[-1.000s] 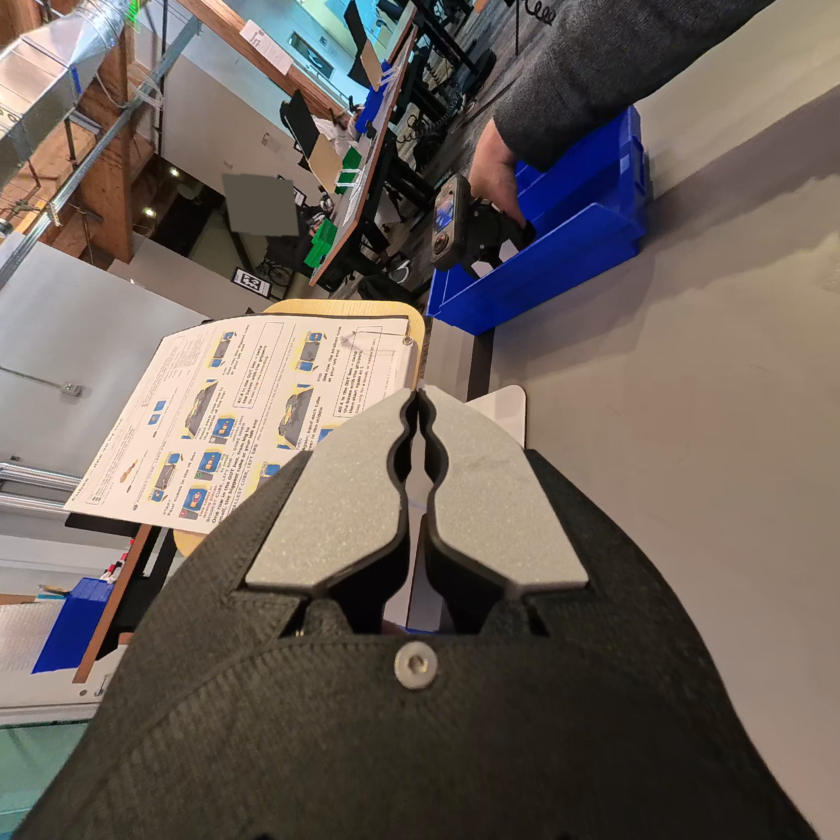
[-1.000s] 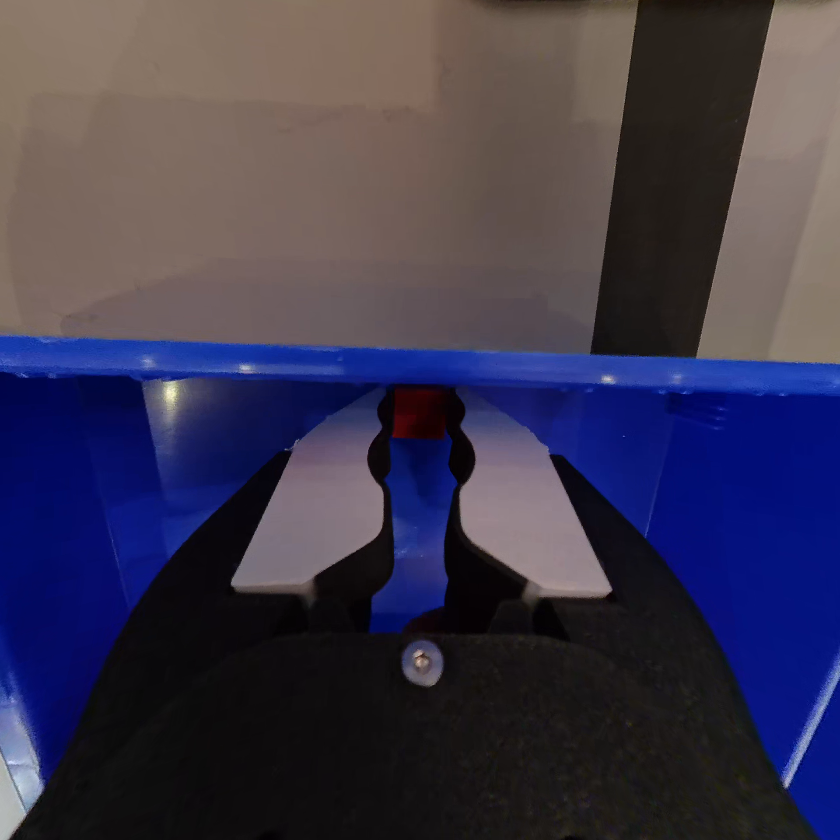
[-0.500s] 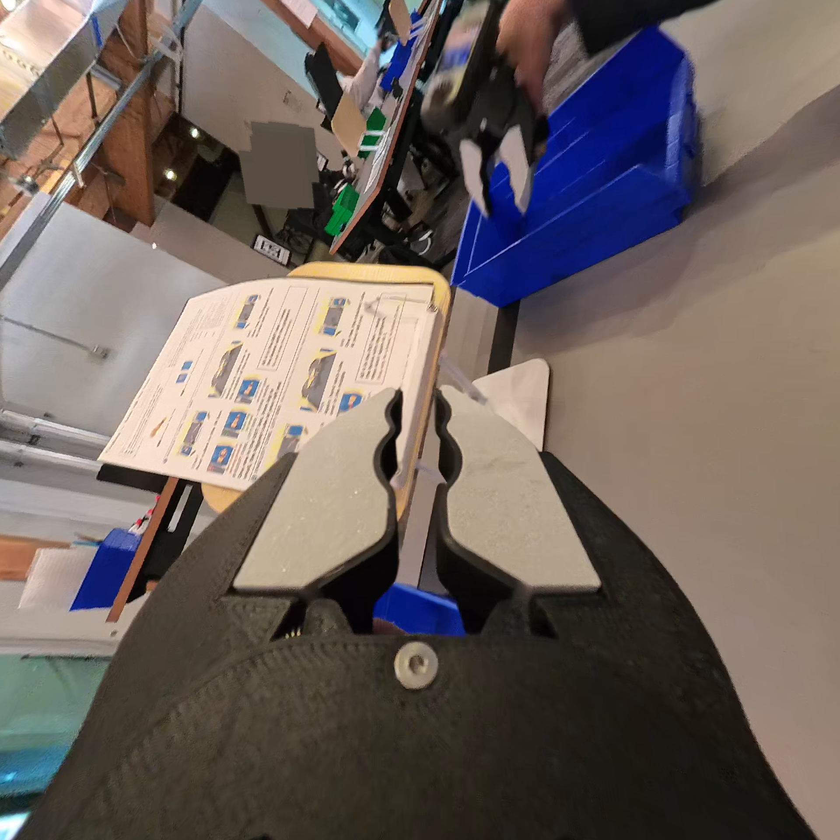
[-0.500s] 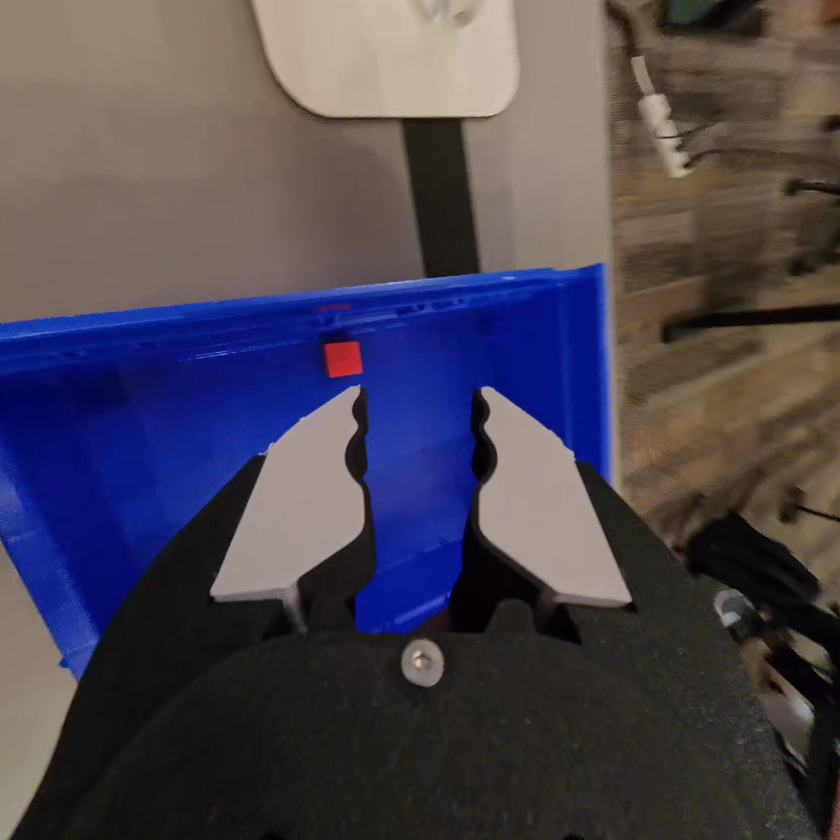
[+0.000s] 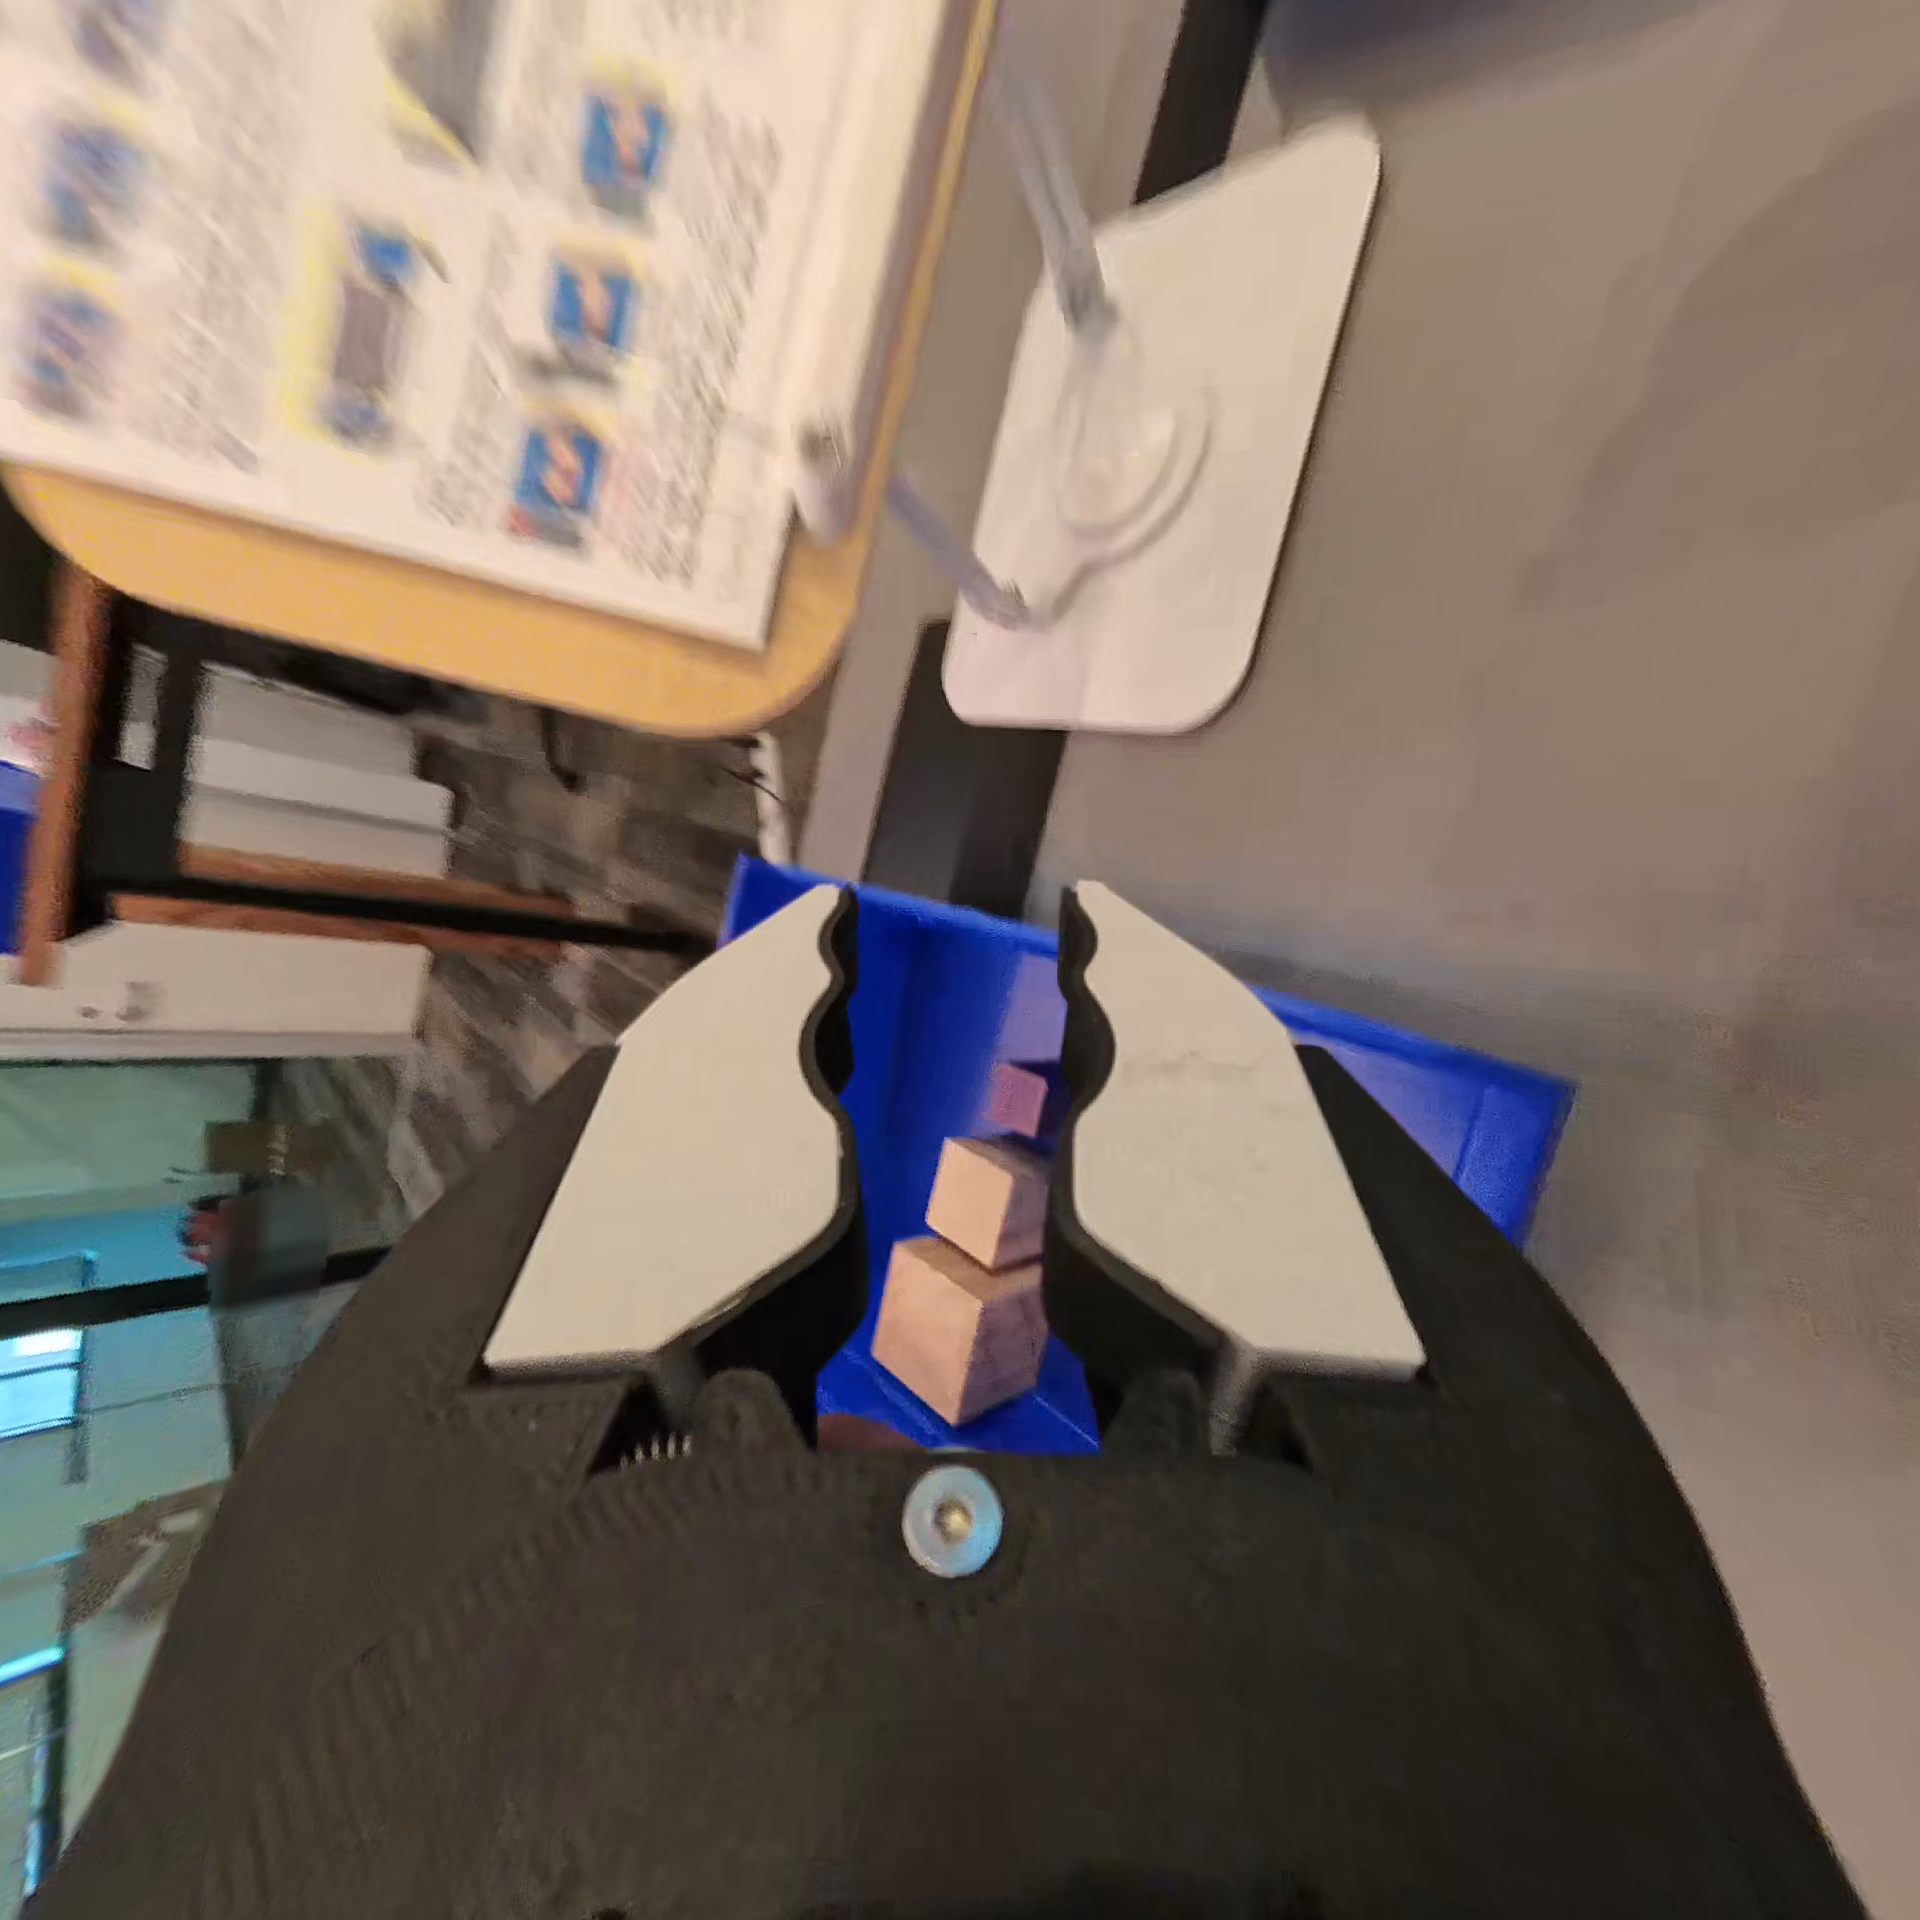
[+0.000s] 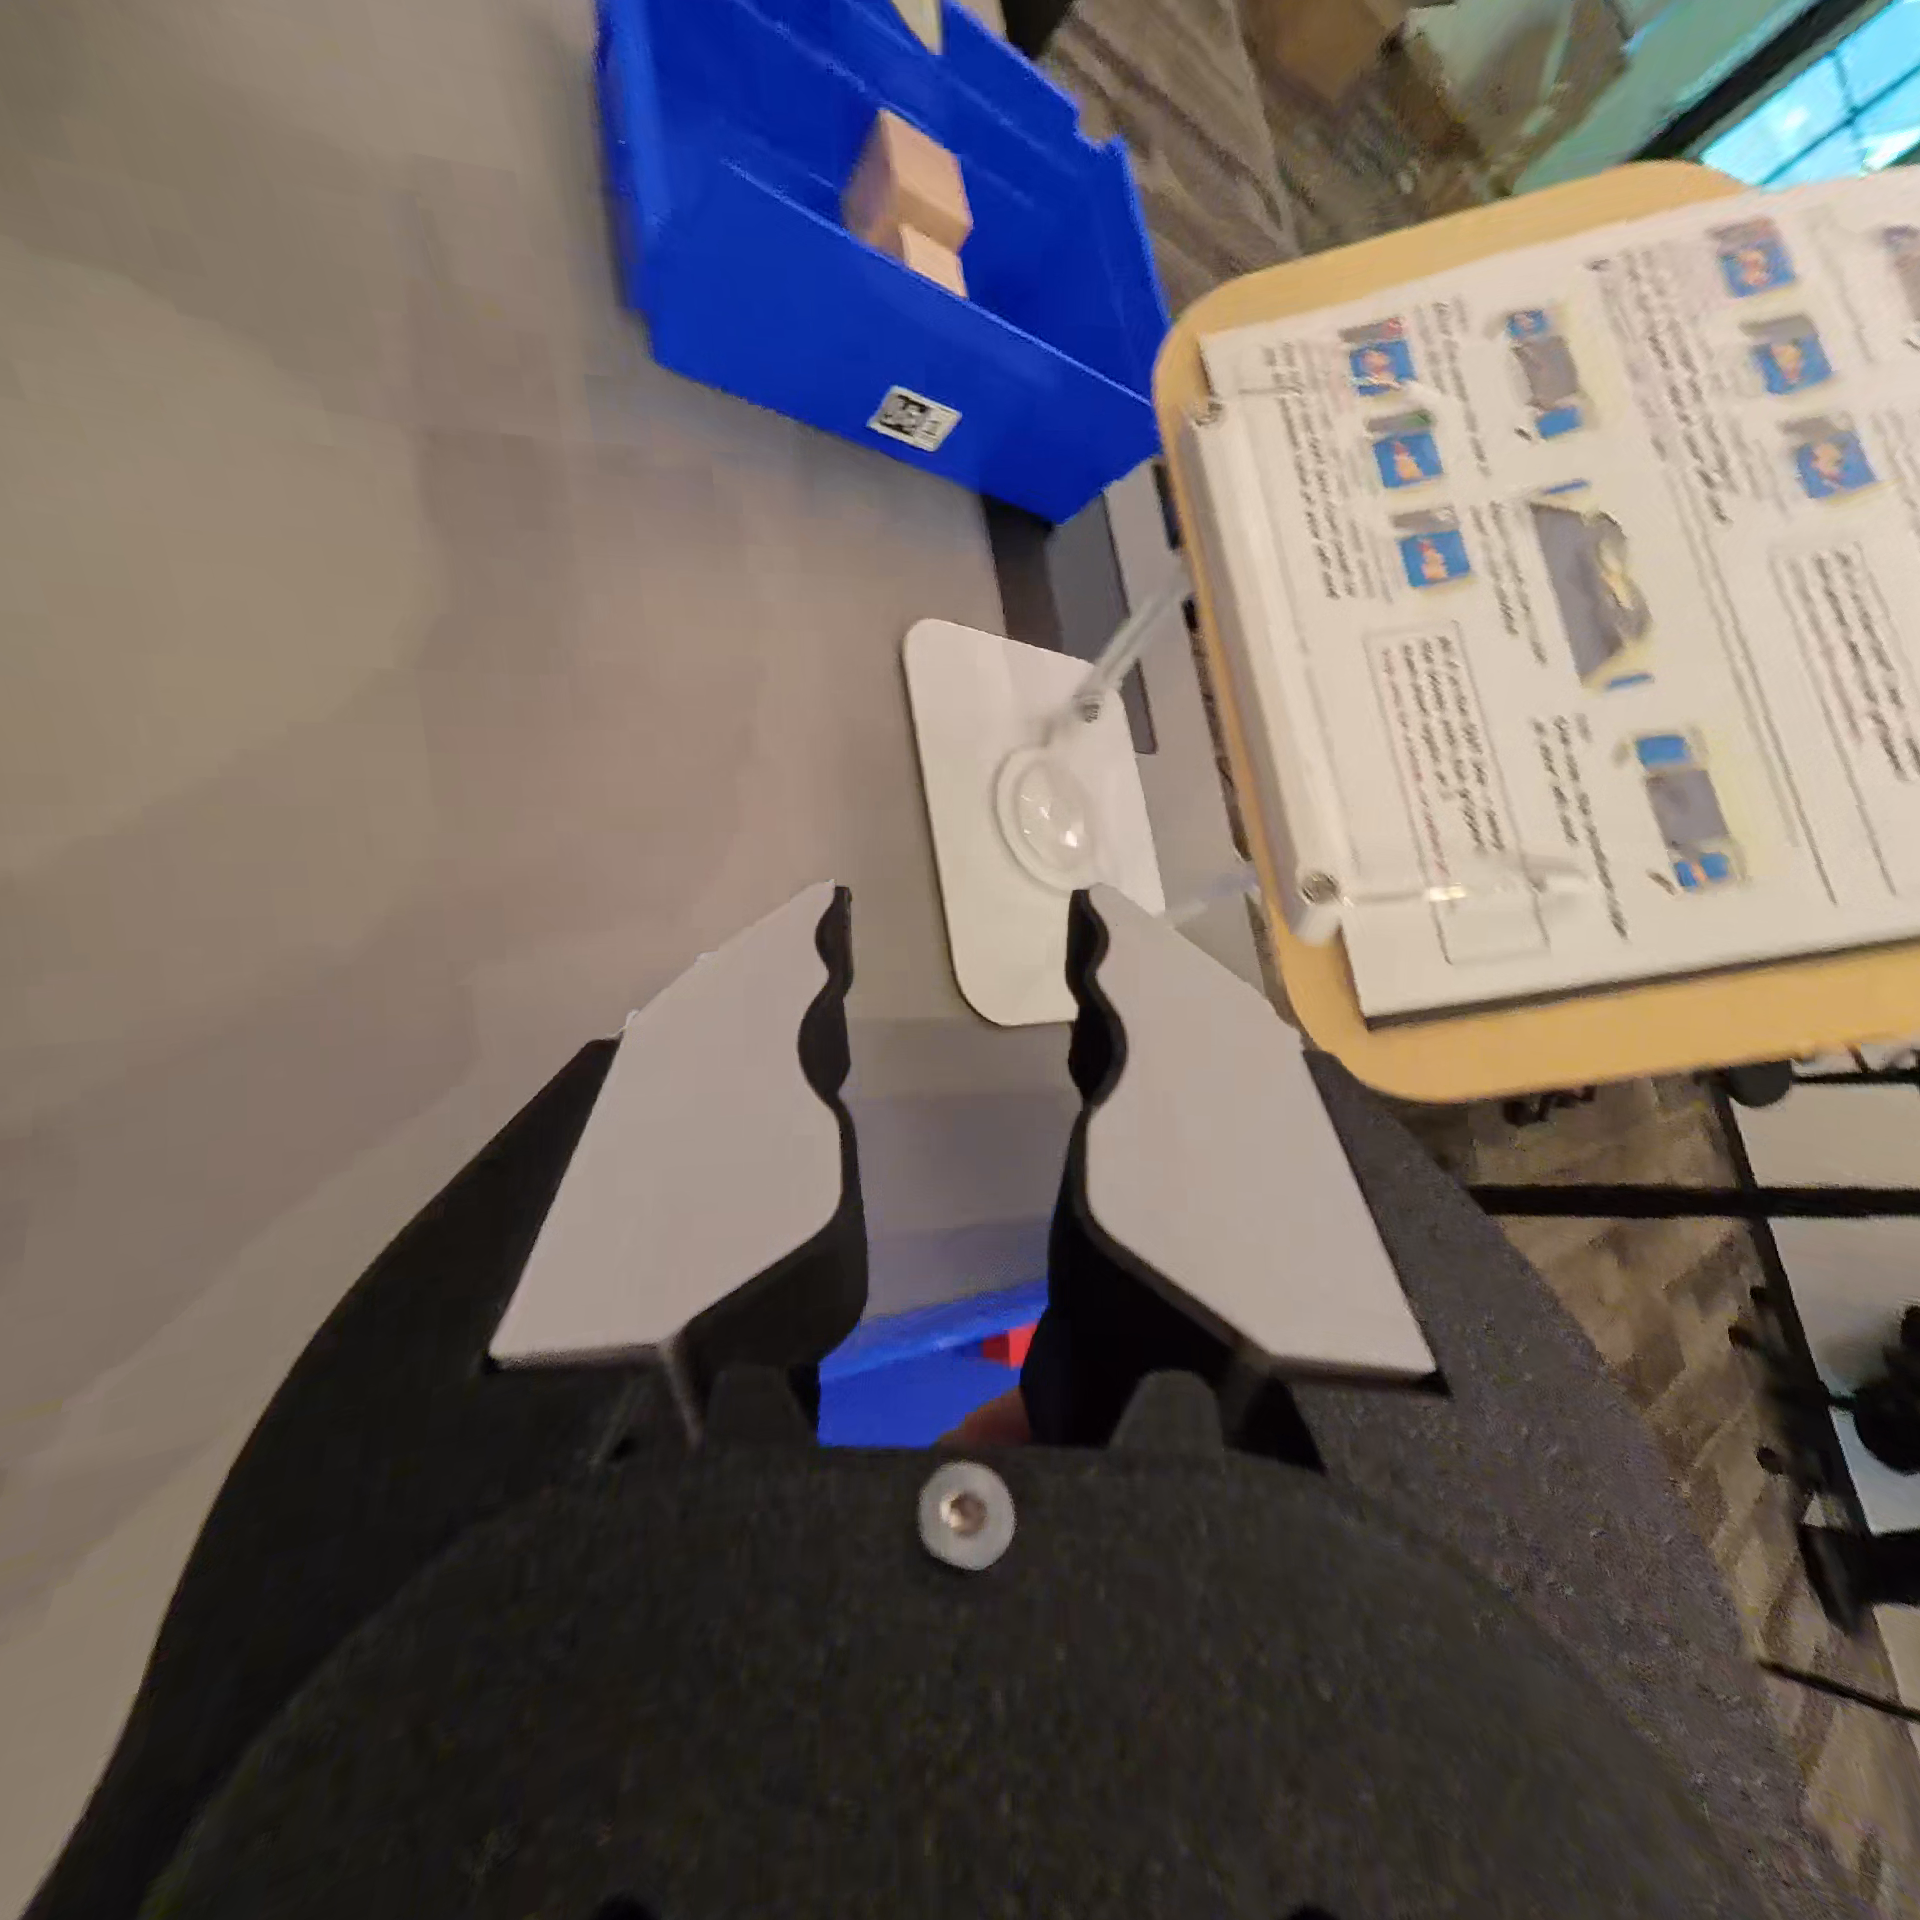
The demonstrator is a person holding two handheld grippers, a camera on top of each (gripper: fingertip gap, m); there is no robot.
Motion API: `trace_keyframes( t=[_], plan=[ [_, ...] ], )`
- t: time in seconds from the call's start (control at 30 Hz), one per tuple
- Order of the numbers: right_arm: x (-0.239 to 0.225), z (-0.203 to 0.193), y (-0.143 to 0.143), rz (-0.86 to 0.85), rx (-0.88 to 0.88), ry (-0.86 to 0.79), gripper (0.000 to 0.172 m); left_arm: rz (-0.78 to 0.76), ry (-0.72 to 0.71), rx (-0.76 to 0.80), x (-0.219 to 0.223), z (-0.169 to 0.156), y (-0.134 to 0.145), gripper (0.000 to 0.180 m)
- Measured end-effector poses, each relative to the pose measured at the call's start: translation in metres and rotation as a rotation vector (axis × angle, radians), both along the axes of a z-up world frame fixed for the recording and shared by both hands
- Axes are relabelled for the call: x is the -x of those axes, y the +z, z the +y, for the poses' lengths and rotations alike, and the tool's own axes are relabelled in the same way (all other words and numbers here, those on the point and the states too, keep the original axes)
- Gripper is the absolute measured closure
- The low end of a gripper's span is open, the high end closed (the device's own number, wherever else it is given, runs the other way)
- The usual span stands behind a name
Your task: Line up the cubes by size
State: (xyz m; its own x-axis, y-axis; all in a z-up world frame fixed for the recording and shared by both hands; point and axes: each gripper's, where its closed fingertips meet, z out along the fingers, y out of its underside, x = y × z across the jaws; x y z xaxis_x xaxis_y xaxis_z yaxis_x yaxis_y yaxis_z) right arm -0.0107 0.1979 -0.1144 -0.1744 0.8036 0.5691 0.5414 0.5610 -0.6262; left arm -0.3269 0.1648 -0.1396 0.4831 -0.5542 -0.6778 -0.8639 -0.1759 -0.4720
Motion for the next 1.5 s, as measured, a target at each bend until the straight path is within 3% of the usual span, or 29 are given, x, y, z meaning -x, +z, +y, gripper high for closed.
trace_keyframes(
  t=[0.03, 0.2, 0.33, 0.63, 0.93, 1.07, 1.27, 1.4, 1.5],
  plan=[
    [0.007, -0.007, -0.002, -0.012, -0.001, 0.027, 0.133, 0.013, 0.014, 0.053, 0.013, 0.007, -0.015, 0.143],
    [0.029, -0.04, -0.004, -0.005, 0.024, 0.171, 0.133, 0.125, 0.031, 0.35, 0.057, 0.032, -0.09, 0.131],
    [0.032, -0.046, -0.01, -0.031, 0.008, 0.196, 0.133, 0.232, 0.073, 0.505, 0.088, 0.04, -0.129, 0.13],
    [0.033, -0.048, -0.017, -0.054, 0.009, 0.215, 0.133, 0.35, 0.135, 0.64, 0.117, 0.049, -0.167, 0.138],
    [0.032, -0.044, -0.019, -0.059, 0.009, 0.212, 0.133, 0.294, 0.123, 0.644, 0.114, 0.056, -0.174, 0.149],
    [0.034, -0.043, -0.014, -0.028, 0.005, 0.207, 0.133, 0.226, 0.143, 0.522, 0.11, 0.056, -0.148, 0.15],
    [0.048, -0.046, 0.012, 0.143, -0.005, 0.218, 0.133, 0.01, 0.1, 0.149, 0.067, 0.039, -0.048, 0.15],
    [0.062, -0.054, 0.036, 0.289, -0.016, 0.23, 0.134, -0.11, -0.081, -0.13, -0.011, 0.015, 0.031, 0.151],
    [0.072, -0.061, 0.047, 0.377, -0.024, 0.234, 0.134, -0.133, -0.231, -0.252, -0.079, -0.005, 0.066, 0.151]
  ],
)
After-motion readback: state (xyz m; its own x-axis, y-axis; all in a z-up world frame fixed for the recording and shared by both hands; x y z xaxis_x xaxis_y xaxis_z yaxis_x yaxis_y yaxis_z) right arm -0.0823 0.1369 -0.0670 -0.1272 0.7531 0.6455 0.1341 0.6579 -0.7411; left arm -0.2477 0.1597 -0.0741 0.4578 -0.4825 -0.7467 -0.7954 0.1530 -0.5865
